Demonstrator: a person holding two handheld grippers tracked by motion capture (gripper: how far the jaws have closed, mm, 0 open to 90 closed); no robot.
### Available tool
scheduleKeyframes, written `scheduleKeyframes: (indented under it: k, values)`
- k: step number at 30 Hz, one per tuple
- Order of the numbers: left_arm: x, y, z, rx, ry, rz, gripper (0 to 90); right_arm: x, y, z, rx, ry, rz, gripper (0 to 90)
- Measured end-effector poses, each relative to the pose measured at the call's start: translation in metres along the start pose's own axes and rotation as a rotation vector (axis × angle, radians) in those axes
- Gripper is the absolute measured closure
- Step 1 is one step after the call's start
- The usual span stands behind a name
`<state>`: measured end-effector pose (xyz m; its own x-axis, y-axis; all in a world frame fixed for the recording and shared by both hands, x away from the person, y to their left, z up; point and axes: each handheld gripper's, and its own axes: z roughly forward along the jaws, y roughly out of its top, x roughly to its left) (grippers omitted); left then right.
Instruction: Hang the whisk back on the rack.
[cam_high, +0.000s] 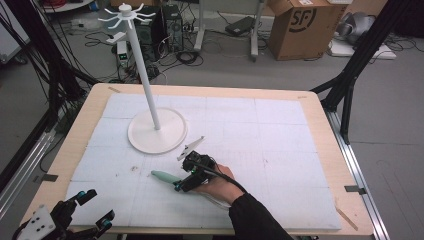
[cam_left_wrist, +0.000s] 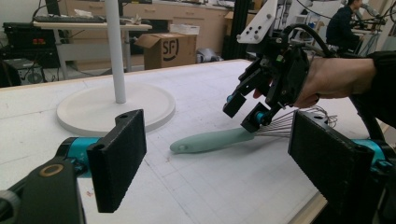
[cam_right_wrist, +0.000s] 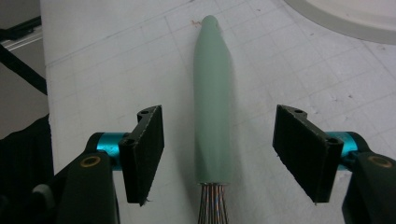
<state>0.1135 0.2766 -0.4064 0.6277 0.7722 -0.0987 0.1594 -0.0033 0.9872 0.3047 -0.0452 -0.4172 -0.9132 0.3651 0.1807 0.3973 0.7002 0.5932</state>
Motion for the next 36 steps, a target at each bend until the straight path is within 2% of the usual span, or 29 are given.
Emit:
scheduleKeyframes:
  k: [6,10,15,19,29,36]
  values:
    - [0.000,0.000,0.000,-0.003,-0.001,-0.002,19.8,0.002,0.009,0.008,0.080,-0.005,-0.046,33.6]
    - [0.000,0.001,-0.002,-0.005,0.001,-0.001,19.8,0.003,0.017,0.011,0.102,0.009,-0.053,35.3]
    - [0.001,0.001,-0.003,-0.009,0.000,-0.006,19.8,0.001,0.021,0.017,0.158,0.043,-0.028,40.8]
    - [0.001,0.001,-0.004,-0.011,0.000,-0.006,19.8,0.000,0.023,0.023,0.198,0.053,-0.027,43.5]
    - [0.000,0.002,-0.005,-0.016,-0.002,-0.011,19.8,0.002,0.024,0.034,0.280,0.026,-0.067,52.5]
    - [0.000,0.002,-0.005,-0.019,-0.002,-0.013,19.8,0.002,0.026,0.034,0.300,-0.003,-0.090,62.7]
